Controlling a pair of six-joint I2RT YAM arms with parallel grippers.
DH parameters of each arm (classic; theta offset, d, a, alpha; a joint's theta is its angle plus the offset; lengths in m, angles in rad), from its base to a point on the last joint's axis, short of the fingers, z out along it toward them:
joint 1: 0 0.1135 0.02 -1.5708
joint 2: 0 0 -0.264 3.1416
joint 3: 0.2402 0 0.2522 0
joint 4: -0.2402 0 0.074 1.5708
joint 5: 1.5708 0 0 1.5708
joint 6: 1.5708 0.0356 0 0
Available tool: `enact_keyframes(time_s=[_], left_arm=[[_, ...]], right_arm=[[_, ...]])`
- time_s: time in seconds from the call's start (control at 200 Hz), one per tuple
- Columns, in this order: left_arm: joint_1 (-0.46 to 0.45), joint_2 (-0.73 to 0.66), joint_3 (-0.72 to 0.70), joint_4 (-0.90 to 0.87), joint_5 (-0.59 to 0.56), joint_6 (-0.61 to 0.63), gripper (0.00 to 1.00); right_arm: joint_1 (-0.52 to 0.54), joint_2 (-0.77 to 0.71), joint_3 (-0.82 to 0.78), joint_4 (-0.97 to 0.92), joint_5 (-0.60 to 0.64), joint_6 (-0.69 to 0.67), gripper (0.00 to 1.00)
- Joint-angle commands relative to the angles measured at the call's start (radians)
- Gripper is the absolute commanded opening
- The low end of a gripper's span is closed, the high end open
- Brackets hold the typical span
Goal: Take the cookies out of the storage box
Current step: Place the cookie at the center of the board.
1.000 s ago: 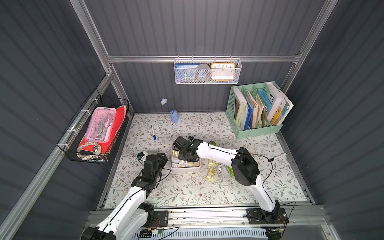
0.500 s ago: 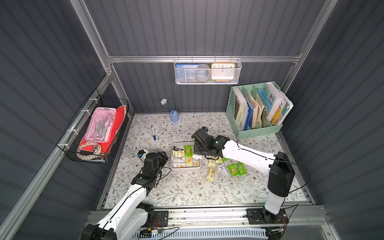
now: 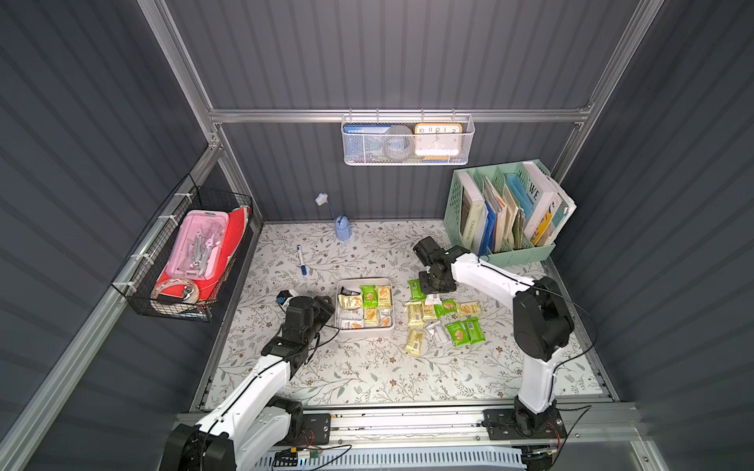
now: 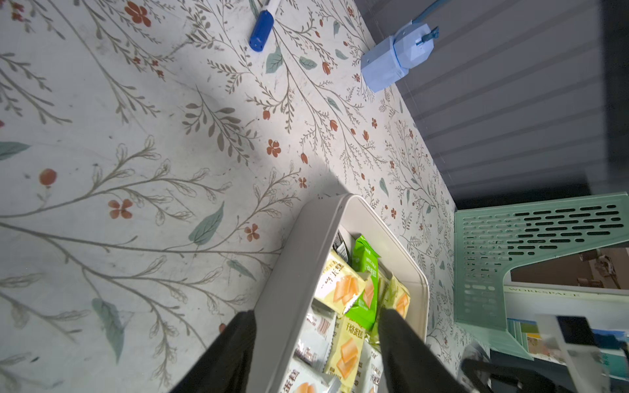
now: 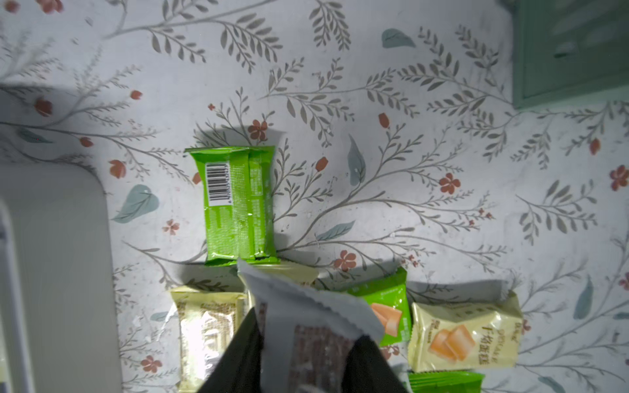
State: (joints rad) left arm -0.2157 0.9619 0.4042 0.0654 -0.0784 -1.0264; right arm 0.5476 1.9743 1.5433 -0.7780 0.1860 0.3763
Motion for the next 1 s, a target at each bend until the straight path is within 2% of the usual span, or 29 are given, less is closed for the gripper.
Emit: enact_keyframes(time_s=[0.0,0.22,0.38,0.46,0.53,0.77,0.9,0.996], left_arm=[[0.006,0.008,0.024,0.020,0.027,0.029,0.62],[0.006,0.030,0.028,0.036,0.034,0.031,0.62],[0.006,0.045,0.027,0.053,0.042,0.026,0.62],[0.006,0.053,0.027,0.057,0.043,0.026,0.62],[0.006,0.059,0.027,0.063,0.048,0.025,0.62],[0.007,0.068,0.026,0.069,0.053,0.024,0.62],[0.012,0.075,0.014,0.089,0.058,0.019,0.62],[0.031,0.083,0.001,0.103,0.070,0.011,0.62]], right_arm=[[-0.037,0.053,0.064,-0.067,-0.025,-0.091,0.33],[-0.084,0.147,0.140,-0.054,-0.093,-0.141,0.34],[-0.103,0.213,0.205,-0.050,-0.093,-0.152,0.35],[-0.111,0.239,0.225,-0.052,-0.100,-0.155,0.37],[-0.111,0.246,0.229,-0.049,-0.100,-0.158,0.43],[-0.100,0.168,0.236,-0.064,-0.042,-0.165,0.62],[-0.049,0.085,0.220,-0.065,-0.019,-0.182,0.63],[0.013,0.026,0.189,-0.027,-0.074,-0.211,0.63]])
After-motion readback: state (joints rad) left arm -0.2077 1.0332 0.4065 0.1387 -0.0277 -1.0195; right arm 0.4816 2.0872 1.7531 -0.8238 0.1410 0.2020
